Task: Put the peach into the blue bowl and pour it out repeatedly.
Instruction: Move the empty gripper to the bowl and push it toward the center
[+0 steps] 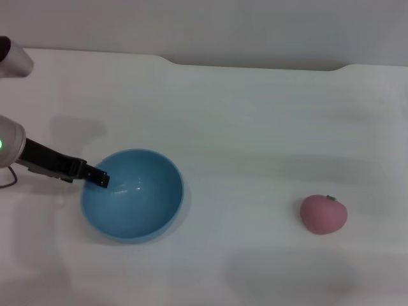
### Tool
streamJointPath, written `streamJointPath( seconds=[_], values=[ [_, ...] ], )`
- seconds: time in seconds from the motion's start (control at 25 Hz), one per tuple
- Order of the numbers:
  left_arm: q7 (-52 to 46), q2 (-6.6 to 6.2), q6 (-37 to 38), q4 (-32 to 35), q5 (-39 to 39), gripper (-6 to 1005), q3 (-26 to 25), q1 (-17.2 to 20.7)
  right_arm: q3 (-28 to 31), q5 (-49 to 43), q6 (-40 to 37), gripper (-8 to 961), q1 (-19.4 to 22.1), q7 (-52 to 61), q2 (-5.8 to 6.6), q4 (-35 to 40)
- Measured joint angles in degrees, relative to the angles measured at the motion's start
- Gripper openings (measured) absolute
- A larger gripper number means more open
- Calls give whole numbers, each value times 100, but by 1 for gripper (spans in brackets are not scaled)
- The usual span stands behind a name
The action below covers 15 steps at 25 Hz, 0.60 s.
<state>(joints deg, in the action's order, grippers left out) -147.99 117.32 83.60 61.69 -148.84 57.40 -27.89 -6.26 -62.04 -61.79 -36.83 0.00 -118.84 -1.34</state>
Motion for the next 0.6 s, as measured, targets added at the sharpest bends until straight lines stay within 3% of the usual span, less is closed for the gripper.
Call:
streamJointPath(
  seconds=[0.2,0.44,0.6],
  values=[
    [88,6,-99,-151,-5,827,67,-6,-7,-1,0,624,37,22,-10,-17],
    [17,18,-227,-268,-6,827,502,-14,-7,-7,0,623,62,34,-15,-70],
    [17,33,-241,-300,-5,784,677,-63,-7,-15,-4,623,85,36,-16,-111]
  ],
)
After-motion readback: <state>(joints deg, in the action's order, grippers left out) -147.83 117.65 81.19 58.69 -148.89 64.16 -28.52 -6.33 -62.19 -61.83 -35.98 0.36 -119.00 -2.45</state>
